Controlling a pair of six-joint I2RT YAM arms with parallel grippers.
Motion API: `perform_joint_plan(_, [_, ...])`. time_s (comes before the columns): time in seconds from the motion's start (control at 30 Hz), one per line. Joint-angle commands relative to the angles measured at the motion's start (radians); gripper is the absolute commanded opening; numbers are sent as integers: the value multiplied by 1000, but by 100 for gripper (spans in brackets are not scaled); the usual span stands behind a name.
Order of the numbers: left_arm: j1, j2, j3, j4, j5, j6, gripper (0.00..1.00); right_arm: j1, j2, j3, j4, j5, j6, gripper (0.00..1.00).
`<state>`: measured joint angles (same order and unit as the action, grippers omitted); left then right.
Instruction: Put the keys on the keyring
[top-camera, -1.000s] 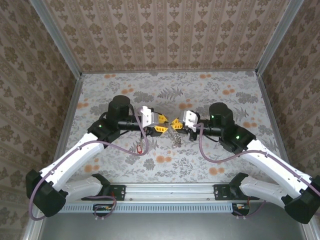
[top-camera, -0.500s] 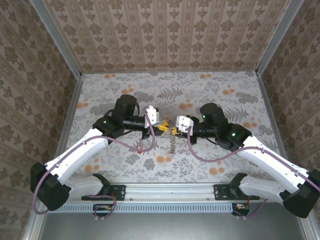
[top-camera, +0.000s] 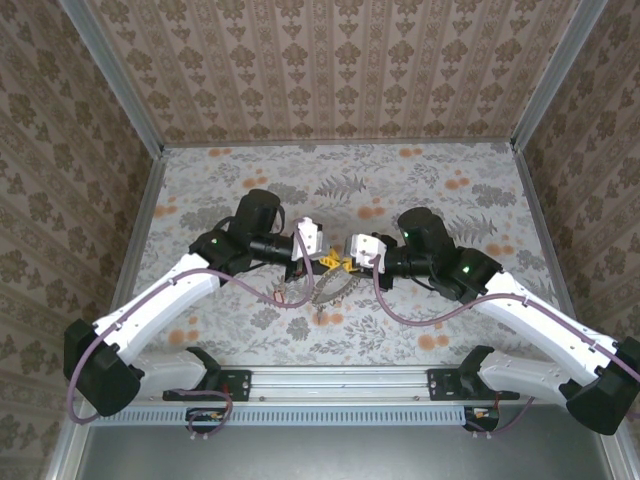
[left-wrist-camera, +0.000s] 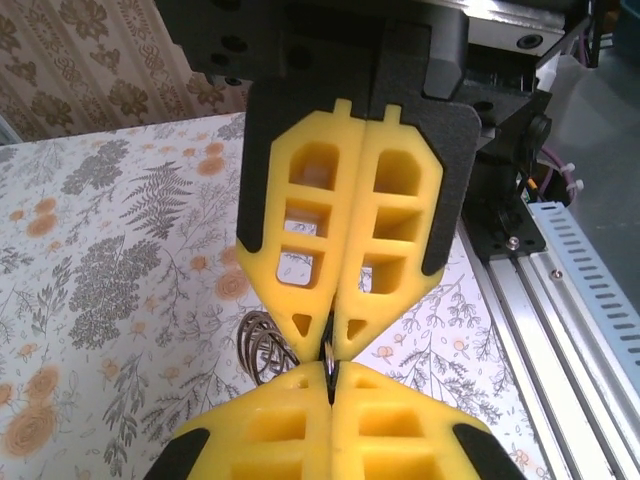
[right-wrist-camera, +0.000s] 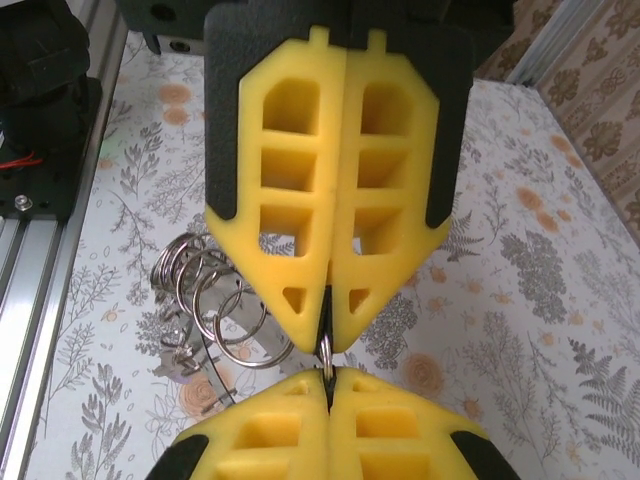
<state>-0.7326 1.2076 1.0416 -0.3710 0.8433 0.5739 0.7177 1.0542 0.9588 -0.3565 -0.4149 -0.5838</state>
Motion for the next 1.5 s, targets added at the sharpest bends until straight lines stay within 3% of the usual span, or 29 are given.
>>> perform_joint_plan(0.0, [-11, 22, 47, -64, 11, 46, 0, 4, -7, 18, 56, -26, 1, 0])
perform_joint_plan(0.07, [-12, 12, 40, -28, 6, 33, 0, 2, -20, -3, 77, -44, 14, 0])
perform_joint_plan(0.13, [-6, -11, 11, 54, 17, -10, 0, -11, -43, -38, 128, -74, 51, 10])
perform_joint_plan(0.23, [18, -41, -39, 202, 79, -111, 0, -53, -88, -118, 241, -136, 139, 16])
perform_joint_plan(0.5, [28, -59, -115, 422, 141, -240, 0, -133, -151, -272, 480, -224, 304, 27])
perform_joint_plan(0.83, [24, -50, -161, 540, 142, -310, 0, -144, -138, -345, 701, -291, 423, 26])
perform_joint_plan(1.0, [23, -49, -166, 549, 144, -309, 0, -144, -133, -338, 696, -302, 423, 19])
perform_joint_plan(1.13, [21, -46, -169, 567, 153, -307, 0, -144, -126, -333, 687, -302, 408, 2])
perform_joint_plan(1.23, [23, -51, -178, 568, 135, -298, 0, -144, -127, -321, 662, -297, 389, 0])
perform_joint_plan(1.37, [27, -56, -164, 452, 77, -234, 0, -143, -127, -237, 458, -260, 280, 0])
perform_joint_plan(1.47, [25, -50, -149, 345, 33, -170, 9, -130, -112, -147, 269, -189, 181, 0])
